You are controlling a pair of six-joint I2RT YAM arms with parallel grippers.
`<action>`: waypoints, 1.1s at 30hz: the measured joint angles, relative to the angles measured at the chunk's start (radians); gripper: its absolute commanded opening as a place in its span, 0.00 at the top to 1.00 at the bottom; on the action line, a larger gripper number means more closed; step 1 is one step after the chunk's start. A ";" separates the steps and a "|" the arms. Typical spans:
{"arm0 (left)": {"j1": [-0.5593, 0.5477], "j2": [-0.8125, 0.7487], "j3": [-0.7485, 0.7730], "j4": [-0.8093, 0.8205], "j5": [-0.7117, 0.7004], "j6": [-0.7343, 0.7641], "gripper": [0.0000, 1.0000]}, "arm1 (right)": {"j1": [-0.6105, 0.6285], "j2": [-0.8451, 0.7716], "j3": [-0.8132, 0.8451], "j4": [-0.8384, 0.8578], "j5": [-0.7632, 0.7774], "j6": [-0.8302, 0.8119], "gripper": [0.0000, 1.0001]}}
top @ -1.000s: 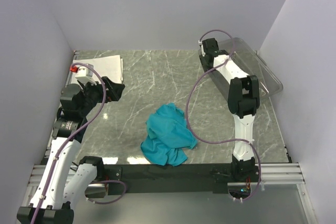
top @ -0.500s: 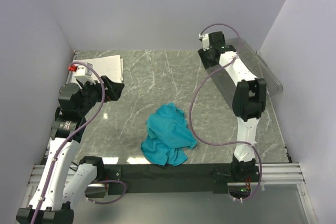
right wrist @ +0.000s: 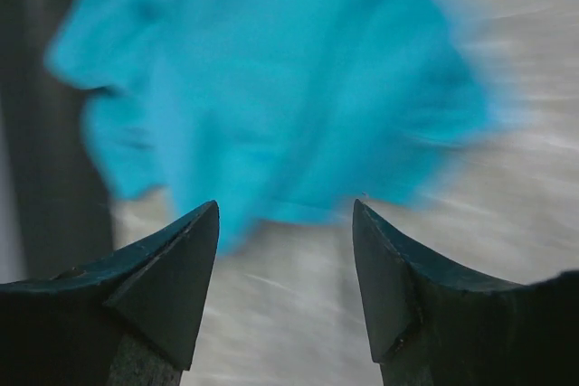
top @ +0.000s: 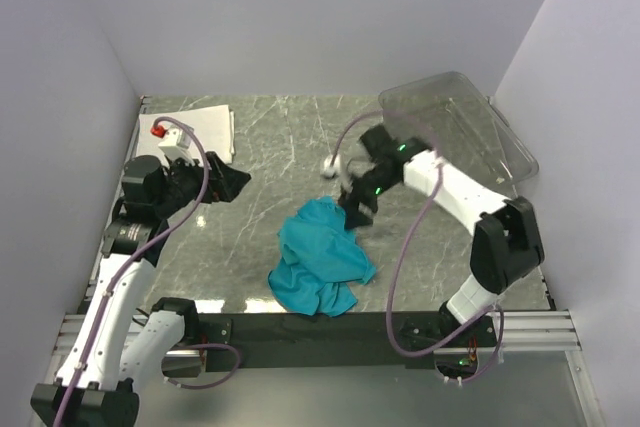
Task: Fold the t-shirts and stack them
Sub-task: Flatten the tshirt out
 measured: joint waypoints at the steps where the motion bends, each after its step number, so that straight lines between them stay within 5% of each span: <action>1: -0.004 0.011 -0.005 -0.010 0.006 -0.004 0.01 | 0.045 0.008 -0.067 0.020 0.005 0.051 0.34; 12: -0.129 0.067 -0.158 -0.040 0.015 -0.124 0.00 | 0.083 -0.063 -0.312 0.203 0.158 0.376 0.39; 15: -0.213 0.112 -0.183 -0.016 -0.011 -0.162 0.01 | 0.085 -0.072 -0.340 0.210 0.159 0.391 0.54; 18: -0.314 0.182 -0.196 0.005 -0.058 -0.197 0.01 | 0.087 -0.072 -0.350 0.203 0.151 0.391 0.86; 20: -0.372 0.237 -0.201 0.024 -0.090 -0.210 0.01 | 0.087 -0.073 -0.349 0.199 0.138 0.386 0.99; 26: -0.468 0.390 -0.213 0.062 -0.183 -0.217 0.04 | 0.085 -0.089 -0.310 0.146 0.126 0.368 1.00; 30: -0.487 0.426 -0.214 0.084 -0.209 -0.214 0.07 | 0.065 -0.096 -0.142 0.084 0.107 0.342 1.00; 33: -0.492 0.426 -0.207 0.101 -0.220 -0.197 0.19 | 0.032 -0.095 0.028 0.055 0.087 0.318 1.00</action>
